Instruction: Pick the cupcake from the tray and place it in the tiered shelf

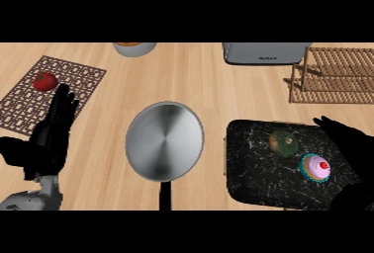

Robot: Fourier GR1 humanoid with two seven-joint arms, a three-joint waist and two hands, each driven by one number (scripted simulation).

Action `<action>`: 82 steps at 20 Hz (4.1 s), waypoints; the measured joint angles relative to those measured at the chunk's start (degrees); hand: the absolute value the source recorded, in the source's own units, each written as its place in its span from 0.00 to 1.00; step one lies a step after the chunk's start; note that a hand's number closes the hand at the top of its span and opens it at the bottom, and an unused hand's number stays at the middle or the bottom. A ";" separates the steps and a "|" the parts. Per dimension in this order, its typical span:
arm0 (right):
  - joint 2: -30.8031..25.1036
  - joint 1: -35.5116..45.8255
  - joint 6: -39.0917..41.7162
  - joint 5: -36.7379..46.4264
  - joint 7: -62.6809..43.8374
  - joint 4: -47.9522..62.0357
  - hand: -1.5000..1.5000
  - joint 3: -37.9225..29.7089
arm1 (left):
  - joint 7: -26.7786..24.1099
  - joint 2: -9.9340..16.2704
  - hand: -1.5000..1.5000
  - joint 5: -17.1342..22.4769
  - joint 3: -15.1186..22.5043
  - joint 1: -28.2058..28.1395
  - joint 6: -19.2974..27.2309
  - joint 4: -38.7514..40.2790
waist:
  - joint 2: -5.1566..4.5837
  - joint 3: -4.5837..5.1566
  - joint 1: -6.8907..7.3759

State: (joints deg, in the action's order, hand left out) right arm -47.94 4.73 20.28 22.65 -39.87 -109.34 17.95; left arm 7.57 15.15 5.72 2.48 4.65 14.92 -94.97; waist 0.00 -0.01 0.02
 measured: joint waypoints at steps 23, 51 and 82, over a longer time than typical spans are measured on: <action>15.12 -1.94 1.03 18.53 20.00 15.89 0.00 -7.77 | 2.82 -3.60 0.50 -3.45 -4.09 0.22 -4.17 -2.01 | 0.01 0.01 0.03; 16.52 -2.49 -7.45 21.39 44.93 33.60 1.00 -20.32 | 1.42 -6.03 0.50 -5.76 -6.03 -1.59 -6.53 -2.41 | 0.16 0.14 -0.13; 8.78 15.18 -4.38 -1.19 27.06 26.56 1.00 -49.58 | 2.38 -6.74 0.50 -6.33 -6.99 -0.71 -7.98 -2.68 | -0.07 0.01 0.47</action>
State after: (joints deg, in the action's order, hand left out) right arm -39.16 19.91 15.90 21.46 -12.81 -82.78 -31.63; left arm 9.95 8.40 -0.61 -4.51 3.94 6.94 -97.65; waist -0.07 0.00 0.49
